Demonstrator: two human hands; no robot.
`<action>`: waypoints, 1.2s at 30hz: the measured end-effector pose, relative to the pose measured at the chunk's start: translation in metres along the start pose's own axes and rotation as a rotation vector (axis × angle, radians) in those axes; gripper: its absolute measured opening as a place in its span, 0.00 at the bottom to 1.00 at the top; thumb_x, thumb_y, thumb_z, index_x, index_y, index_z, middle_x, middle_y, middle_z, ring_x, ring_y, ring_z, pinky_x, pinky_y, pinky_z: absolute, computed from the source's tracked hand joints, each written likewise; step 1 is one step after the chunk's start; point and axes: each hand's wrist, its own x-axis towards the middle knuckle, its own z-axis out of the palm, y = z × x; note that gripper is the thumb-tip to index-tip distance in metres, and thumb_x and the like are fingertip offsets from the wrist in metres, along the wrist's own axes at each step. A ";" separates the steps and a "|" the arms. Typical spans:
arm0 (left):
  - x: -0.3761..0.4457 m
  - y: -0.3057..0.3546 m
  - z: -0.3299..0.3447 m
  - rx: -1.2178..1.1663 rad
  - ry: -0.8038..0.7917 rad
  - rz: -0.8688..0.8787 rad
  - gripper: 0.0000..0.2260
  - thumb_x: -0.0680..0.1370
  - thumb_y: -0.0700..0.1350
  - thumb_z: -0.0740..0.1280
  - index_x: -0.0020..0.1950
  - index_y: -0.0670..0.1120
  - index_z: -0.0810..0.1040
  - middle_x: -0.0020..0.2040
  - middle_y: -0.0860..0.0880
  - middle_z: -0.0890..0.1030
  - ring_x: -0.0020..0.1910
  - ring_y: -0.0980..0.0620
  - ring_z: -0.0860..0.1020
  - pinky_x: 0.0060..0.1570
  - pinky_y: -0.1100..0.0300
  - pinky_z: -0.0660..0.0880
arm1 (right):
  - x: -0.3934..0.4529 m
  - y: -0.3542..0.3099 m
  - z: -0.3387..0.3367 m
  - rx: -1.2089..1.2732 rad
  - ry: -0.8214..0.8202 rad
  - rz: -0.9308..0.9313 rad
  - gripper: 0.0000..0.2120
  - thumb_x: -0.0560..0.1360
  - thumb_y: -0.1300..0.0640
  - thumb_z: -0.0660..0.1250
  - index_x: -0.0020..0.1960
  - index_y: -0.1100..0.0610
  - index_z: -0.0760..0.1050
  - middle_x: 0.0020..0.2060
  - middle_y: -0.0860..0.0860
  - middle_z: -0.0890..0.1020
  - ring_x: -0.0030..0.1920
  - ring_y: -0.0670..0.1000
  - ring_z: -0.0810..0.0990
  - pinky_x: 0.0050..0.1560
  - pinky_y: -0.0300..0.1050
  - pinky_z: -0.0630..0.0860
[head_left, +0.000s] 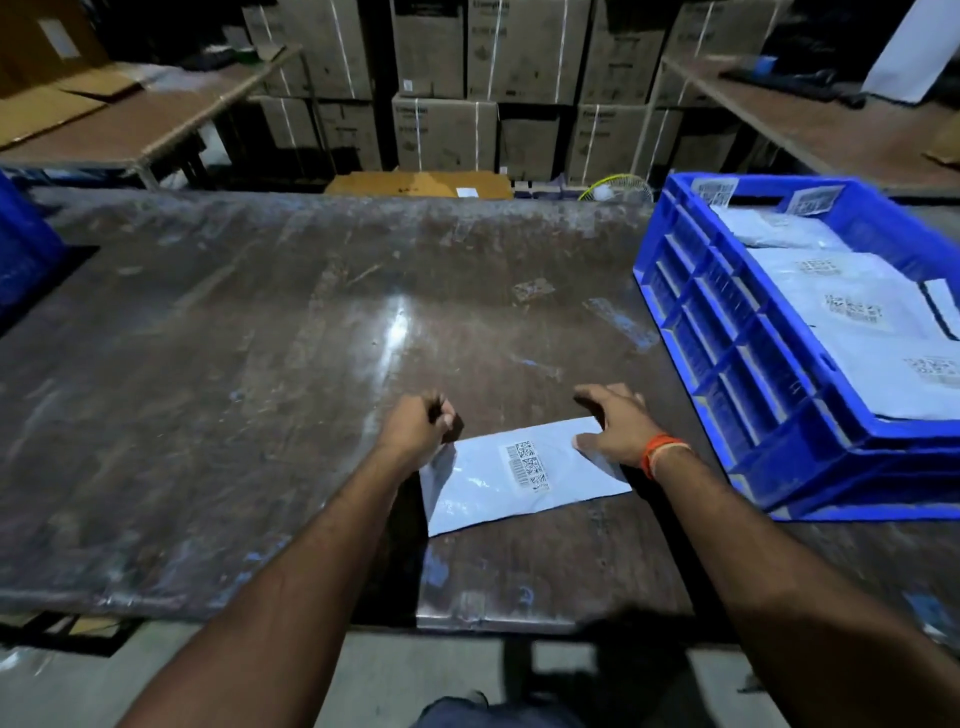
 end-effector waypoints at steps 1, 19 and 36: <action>-0.001 -0.003 0.000 0.027 -0.008 0.007 0.06 0.76 0.42 0.73 0.43 0.48 0.77 0.41 0.49 0.80 0.45 0.51 0.77 0.36 0.64 0.68 | 0.001 -0.001 0.002 -0.024 -0.006 -0.005 0.35 0.69 0.52 0.77 0.74 0.50 0.69 0.65 0.57 0.68 0.67 0.61 0.65 0.69 0.46 0.63; -0.003 -0.003 -0.005 -0.441 0.111 0.080 0.06 0.83 0.50 0.63 0.51 0.49 0.73 0.39 0.51 0.77 0.39 0.50 0.75 0.39 0.55 0.68 | -0.019 0.004 0.005 0.847 0.201 -0.069 0.19 0.78 0.70 0.65 0.62 0.50 0.70 0.45 0.59 0.84 0.38 0.53 0.82 0.40 0.47 0.78; -0.016 0.173 -0.044 -0.954 0.063 0.114 0.10 0.76 0.34 0.73 0.56 0.42 0.83 0.51 0.51 0.82 0.41 0.54 0.78 0.37 0.62 0.78 | -0.047 0.011 -0.162 0.810 0.393 -0.292 0.11 0.74 0.64 0.74 0.55 0.58 0.83 0.51 0.45 0.84 0.51 0.31 0.78 0.48 0.31 0.75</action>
